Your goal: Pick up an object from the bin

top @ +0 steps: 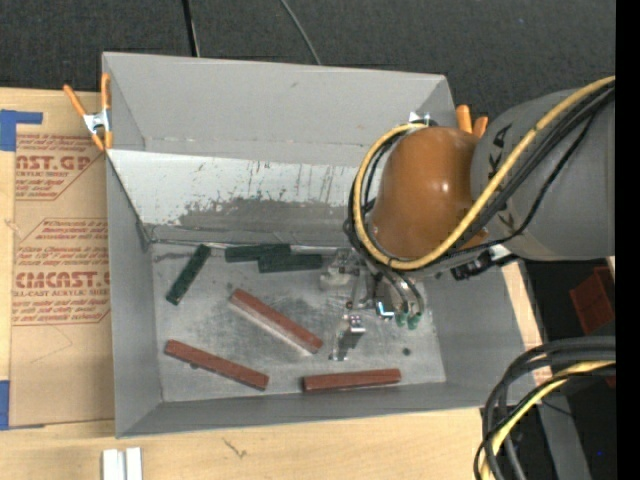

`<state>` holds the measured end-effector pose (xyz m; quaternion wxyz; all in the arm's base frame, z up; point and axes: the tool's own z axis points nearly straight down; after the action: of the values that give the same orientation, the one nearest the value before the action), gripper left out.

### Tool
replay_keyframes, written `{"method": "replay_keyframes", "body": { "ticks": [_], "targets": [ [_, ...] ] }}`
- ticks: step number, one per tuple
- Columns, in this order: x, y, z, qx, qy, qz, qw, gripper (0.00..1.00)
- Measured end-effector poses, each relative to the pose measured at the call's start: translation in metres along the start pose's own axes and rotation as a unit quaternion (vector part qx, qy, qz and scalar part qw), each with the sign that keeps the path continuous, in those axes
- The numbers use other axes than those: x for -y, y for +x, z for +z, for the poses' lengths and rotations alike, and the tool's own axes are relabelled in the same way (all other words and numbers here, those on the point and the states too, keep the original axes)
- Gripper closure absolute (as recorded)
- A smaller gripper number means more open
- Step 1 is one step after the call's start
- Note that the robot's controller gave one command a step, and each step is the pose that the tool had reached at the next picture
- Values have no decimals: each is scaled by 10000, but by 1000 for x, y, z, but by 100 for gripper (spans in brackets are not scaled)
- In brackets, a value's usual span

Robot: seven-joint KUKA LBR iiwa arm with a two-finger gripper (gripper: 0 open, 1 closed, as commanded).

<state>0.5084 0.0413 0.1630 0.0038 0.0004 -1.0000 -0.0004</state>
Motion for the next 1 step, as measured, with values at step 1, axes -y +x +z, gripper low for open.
{"method": "replay_keyframes", "body": {
  "ticks": [1],
  "targets": [
    [0, -2, -4, 38, -2, 2, 10000, 0]
  ]
}}
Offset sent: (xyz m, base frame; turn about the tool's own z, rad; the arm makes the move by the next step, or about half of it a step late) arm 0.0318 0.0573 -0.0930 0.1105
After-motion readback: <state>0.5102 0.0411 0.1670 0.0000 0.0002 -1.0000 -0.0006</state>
